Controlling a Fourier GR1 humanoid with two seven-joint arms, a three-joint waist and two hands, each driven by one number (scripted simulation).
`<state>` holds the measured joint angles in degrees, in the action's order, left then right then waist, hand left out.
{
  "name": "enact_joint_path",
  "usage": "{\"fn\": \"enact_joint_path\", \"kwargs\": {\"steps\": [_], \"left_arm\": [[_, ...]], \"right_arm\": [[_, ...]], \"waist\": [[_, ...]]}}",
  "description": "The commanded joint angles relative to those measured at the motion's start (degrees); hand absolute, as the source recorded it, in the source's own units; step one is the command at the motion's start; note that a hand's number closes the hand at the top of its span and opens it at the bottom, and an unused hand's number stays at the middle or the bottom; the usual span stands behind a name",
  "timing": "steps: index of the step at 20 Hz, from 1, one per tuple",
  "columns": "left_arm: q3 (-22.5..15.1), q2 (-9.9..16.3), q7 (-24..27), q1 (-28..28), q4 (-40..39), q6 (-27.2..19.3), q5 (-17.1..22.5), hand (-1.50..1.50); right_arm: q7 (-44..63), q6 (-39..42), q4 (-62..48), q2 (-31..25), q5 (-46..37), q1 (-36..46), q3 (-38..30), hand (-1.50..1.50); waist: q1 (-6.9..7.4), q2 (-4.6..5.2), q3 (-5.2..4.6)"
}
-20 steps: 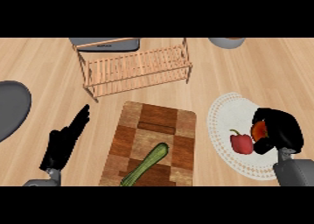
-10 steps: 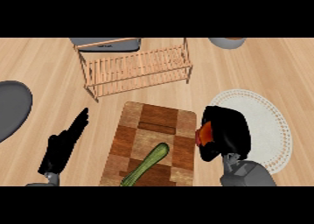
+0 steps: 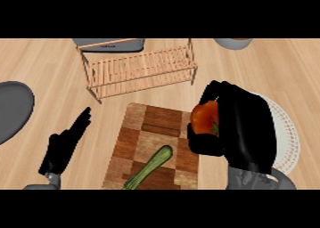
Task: Pick the tomato from the placemat and place it in the tiered shelf
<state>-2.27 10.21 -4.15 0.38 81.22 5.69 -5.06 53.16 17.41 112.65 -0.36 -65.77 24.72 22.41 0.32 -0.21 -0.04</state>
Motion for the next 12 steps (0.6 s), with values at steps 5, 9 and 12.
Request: {"fn": "enact_joint_path", "kwargs": {"steps": [5, 9, 12], "left_arm": [[0.68, 0.22, 1.56, -1.29, -2.11, 0.57, -0.73, 0.0], [0.85, -0.55, 0.54, -2.35, -1.76, 0.52, -0.17, 0.0], [0.58, -1.19, -0.99, -2.69, -1.87, 0.87, 0.01, 0.0]], "right_arm": [[6.2, -1.29, -9.33, 0.35, 4.15, 21.66, -8.12, 1.5], [0.31, -3.6, -23.33, -0.16, 3.22, 30.8, -17.32, 1.5], [2.74, -8.86, -30.21, 0.34, 2.38, 35.11, -15.5, 1.5]], "waist": [[0.48, 0.25, 0.0], [0.81, 0.45, 0.0], [0.73, 0.37, 0.01]]}}
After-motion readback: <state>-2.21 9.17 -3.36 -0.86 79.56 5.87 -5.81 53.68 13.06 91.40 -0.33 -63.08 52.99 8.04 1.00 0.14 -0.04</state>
